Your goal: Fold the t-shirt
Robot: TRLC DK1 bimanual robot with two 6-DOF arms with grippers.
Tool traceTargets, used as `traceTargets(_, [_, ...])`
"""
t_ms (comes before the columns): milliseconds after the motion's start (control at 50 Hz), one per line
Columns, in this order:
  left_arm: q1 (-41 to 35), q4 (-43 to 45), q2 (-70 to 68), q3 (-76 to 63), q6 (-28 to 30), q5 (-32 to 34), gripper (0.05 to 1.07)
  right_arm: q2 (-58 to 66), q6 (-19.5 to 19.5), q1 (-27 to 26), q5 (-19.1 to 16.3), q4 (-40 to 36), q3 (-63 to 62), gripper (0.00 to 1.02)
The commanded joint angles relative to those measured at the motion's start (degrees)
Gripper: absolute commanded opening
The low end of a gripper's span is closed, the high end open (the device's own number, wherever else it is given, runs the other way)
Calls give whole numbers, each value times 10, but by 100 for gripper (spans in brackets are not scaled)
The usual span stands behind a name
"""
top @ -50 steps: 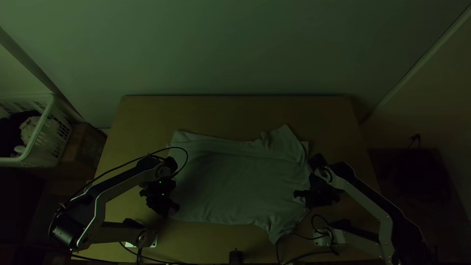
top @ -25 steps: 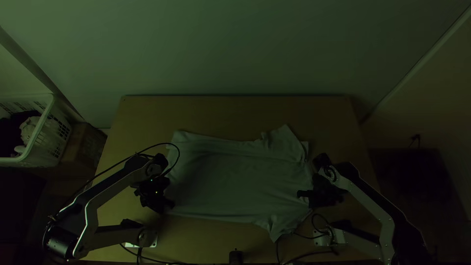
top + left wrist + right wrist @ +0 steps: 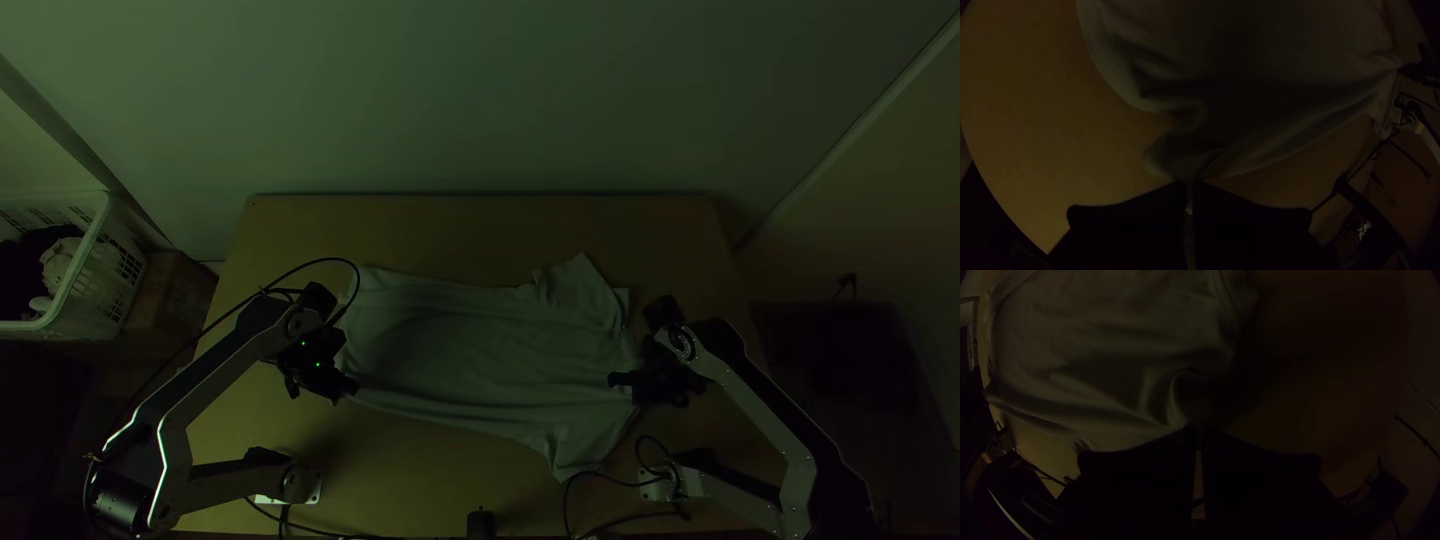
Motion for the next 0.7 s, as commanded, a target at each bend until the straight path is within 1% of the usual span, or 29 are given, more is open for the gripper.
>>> traceTargets(0, [10,-3,8,39,14,-6,7,8,-3,-6,12,-6,33,2])
traceTargets(140, [27,-9,30,87,25,-7,7,26,-16,-25,13,-6,69,2])
traceTargets(460, [58,0,95,197,47,-16,7,94,-14,-34,13,2,143,2])
traceTargets(680, [69,4,153,272,62,-17,7,144,-15,-42,22,20,192,2])
